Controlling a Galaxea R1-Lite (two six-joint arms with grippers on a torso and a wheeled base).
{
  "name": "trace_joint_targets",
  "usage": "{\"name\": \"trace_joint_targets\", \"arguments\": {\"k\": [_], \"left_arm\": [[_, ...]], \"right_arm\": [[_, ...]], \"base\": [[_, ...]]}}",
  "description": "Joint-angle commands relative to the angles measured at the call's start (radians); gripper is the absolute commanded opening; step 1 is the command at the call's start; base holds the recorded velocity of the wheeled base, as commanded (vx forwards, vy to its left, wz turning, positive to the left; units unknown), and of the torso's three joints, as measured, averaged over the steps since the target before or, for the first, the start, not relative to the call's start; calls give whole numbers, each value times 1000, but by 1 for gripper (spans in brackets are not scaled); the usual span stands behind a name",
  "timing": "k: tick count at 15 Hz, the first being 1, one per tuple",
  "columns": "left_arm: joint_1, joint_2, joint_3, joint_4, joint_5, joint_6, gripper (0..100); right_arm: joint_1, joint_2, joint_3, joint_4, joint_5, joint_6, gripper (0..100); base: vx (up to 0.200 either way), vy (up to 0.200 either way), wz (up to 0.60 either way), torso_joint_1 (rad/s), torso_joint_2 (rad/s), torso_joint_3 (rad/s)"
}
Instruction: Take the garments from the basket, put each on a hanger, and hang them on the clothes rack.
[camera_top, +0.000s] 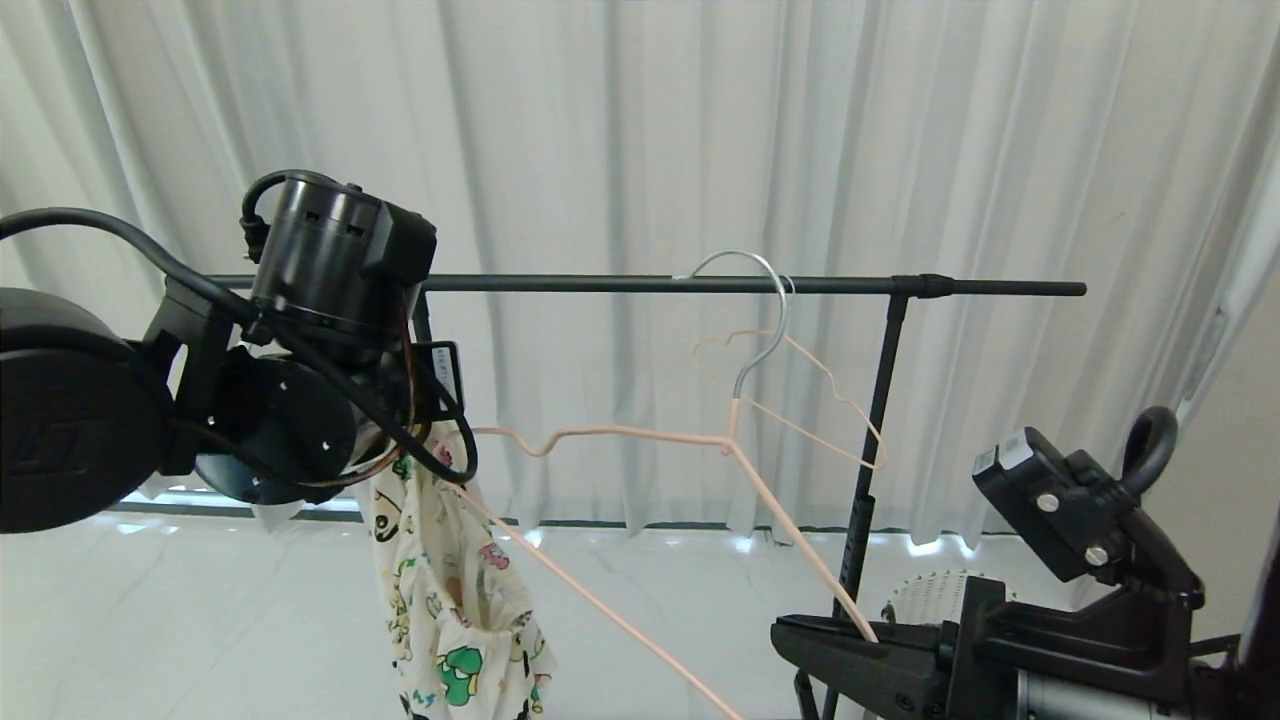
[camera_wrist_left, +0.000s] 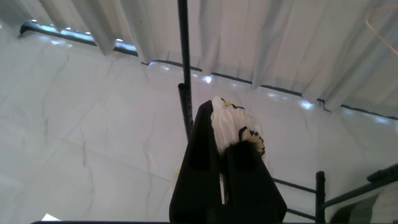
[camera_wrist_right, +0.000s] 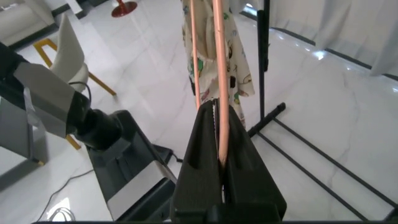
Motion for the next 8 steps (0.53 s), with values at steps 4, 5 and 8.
{"name": "trace_joint_targets", "arguments": {"k": [4,5,8], "left_arm": [[-17,-9,2,0,-3,0,0],[-28,-8,2,0,-1,0,0],[-31,-5,2,0,-3,-2,0]], "right_arm": [[-2,57,-22,-21,-9,-2,0],[-2,76,-35,-35,-12,-2,0],[-4,114,-70,-38,-32,-2,0]], "base": [[0,0,0,0,0,0],[0,0,0,0,0,0],[0,0,0,0,0,0]]}}
